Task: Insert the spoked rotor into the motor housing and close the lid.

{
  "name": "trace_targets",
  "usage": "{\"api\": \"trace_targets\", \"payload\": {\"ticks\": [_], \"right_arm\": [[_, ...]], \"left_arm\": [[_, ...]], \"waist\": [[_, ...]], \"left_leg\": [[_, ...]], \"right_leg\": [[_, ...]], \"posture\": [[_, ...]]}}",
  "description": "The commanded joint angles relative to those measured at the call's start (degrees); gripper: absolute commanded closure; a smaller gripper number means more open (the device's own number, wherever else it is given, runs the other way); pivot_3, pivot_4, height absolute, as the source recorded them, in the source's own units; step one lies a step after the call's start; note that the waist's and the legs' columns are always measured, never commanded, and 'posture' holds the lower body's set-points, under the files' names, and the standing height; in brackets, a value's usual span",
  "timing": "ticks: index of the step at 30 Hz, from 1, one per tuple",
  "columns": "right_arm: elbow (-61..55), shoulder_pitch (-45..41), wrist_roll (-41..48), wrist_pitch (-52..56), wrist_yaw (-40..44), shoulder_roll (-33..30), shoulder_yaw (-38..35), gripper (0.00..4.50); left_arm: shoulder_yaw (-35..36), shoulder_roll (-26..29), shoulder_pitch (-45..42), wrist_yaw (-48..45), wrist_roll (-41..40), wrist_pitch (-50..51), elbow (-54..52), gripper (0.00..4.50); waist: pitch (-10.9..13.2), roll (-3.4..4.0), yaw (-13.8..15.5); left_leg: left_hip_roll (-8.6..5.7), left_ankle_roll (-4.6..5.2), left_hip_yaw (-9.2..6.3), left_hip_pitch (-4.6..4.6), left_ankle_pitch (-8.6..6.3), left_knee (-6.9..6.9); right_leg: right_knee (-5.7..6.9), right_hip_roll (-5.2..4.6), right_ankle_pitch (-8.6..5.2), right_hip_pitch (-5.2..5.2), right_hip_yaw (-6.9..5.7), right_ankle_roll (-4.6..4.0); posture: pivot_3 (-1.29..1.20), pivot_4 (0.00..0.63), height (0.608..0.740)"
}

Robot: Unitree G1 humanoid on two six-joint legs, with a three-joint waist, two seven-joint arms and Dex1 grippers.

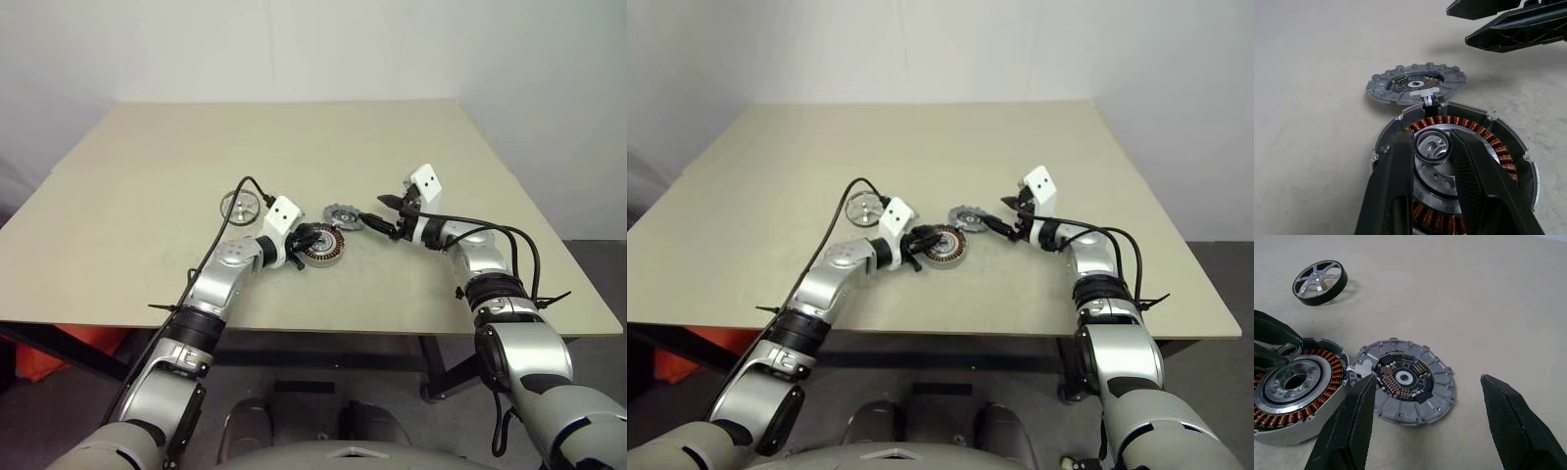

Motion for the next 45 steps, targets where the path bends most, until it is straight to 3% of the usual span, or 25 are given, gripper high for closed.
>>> {"api": "trace_targets", "payload": {"ticks": [1,20,23,27,28,35,41,45], "right_arm": [[-2.48,-0.63,1.29,-0.73,0.01,-0.27,-0.94,0.66],[-2.17,-0.76,1.16,-1.15,-0.68,-0.10,-0.90,0.66],[-2.06,-0.85,1.11,-1.24,-0.75,-0.07,-0.87,0.66],[-2.00,-0.89,1.06,-1.29,-0.79,-0.07,-0.83,0.66],[-1.99,-0.92,1.05,-1.28,-0.79,-0.07,-0.82,0.66],[-2.12,-0.88,1.07,-1.20,-0.70,0.19,-0.70,0.66],[-5.22,0.72,1.78,-0.44,-0.13,1.64,-0.40,0.66],[-10.10,2.57,2.43,0.94,-1.46,3.90,-0.19,0.66]], "left_arm": [[-0.53,-0.87,-2.12,-0.30,0.95,-1.64,0.84,3.40],[-0.47,-2.74,-3.48,1.46,3.07,-3.39,5.94,3.40],[-0.32,-3.14,-4.08,2.08,3.22,-4.14,7.06,2.73],[0.45,-3.54,-4.33,2.86,2.85,-4.05,6.99,1.49],[0.72,-3.61,-4.34,2.73,2.52,-3.89,6.67,1.49],[2.38,-2.59,-1.29,-0.92,-2.07,0.21,-3.52,1.49],[9.80,0.00,3.39,-0.58,-11.64,9.68,-19.87,1.49],[15.58,4.03,6.68,3.53,-12.00,10.95,-24.21,1.49]], "waist": [[0.00,0.00,0.04],[0.00,0.00,0.08],[0.00,0.00,0.08],[0.00,0.00,0.08],[0.00,0.00,0.08],[0.00,0.00,0.12],[0.01,-0.01,-0.04],[0.01,0.00,-0.23]], "left_leg": [[0.00,0.00,-0.01,-0.01,0.00,0.01],[-0.15,0.15,-0.06,-0.08,0.08,0.05],[-0.17,0.16,-0.07,-0.09,0.09,0.06],[-0.16,0.16,-0.09,-0.09,0.09,0.06],[-0.17,0.17,-0.09,-0.10,0.09,0.06],[-0.16,0.17,-0.10,-0.12,0.09,0.07],[-0.14,0.16,-0.10,-0.12,0.09,0.07],[-0.11,0.13,-0.07,-0.07,0.09,0.07]], "right_leg": [[0.00,-0.01,0.00,0.00,-0.02,0.00],[0.08,-0.27,0.00,0.01,-0.26,0.00],[0.09,-0.29,0.00,0.01,-0.27,0.01],[0.10,-0.29,0.00,0.01,-0.28,0.01],[0.10,-0.29,0.00,0.01,-0.28,0.01],[0.10,-0.30,0.00,0.01,-0.31,0.00],[0.13,-0.31,0.00,0.00,-0.33,0.00],[0.18,-0.30,0.00,0.00,-0.33,0.00]], "posture": [[0.00,0.000,0.740],[0.00,0.000,0.740],[0.00,0.000,0.740],[0.00,0.000,0.740],[0.00,0.000,0.740],[0.00,0.000,0.740],[0.00,0.000,0.740],[0.00,0.000,0.740]]}}
